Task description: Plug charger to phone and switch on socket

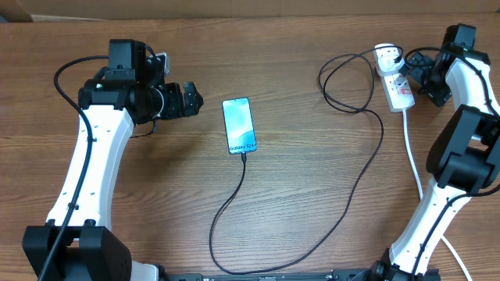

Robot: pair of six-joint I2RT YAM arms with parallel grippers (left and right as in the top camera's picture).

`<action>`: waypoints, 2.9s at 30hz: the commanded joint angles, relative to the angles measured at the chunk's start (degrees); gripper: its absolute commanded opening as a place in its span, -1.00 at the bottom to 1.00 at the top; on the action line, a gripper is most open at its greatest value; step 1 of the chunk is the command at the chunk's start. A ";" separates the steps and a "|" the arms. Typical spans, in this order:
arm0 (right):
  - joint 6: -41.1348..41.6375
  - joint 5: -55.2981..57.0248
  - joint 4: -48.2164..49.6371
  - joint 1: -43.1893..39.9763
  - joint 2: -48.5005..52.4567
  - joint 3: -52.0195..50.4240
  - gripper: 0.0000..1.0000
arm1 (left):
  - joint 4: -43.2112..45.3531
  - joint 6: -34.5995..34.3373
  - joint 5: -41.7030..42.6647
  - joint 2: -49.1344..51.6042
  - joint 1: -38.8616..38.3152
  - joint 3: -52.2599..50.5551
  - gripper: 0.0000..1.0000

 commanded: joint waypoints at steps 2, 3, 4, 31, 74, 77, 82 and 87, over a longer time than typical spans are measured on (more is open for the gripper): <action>-2.82 -1.16 -2.14 1.44 2.84 -1.38 1.00 | 0.04 -0.79 0.26 0.52 -0.11 0.33 1.00; -2.82 -1.20 -2.25 1.46 2.84 -1.38 0.99 | 0.04 -0.79 0.26 0.52 -0.11 0.33 0.99; -2.80 -1.18 -2.40 1.46 2.84 -1.38 1.00 | 0.04 -0.79 0.26 0.52 -0.11 0.33 1.00; 1.79 -2.54 -15.85 -4.35 -21.03 1.99 1.00 | 0.04 -0.79 0.26 0.52 -0.11 0.33 1.00; 5.18 -6.36 -38.36 19.50 -84.67 -26.18 1.00 | 0.04 -0.79 0.28 0.52 -0.11 0.33 1.00; 5.18 -6.34 -43.23 19.50 -85.96 -26.16 1.00 | 0.04 -0.79 0.26 0.52 -0.11 0.33 1.00; 5.16 -6.32 -46.18 19.50 -85.99 -26.18 1.00 | 0.04 -0.79 0.26 0.52 -0.11 0.33 1.00; 5.16 -6.32 -46.21 19.50 -85.99 -26.18 1.00 | 0.04 -0.79 0.26 0.52 -0.11 0.33 1.00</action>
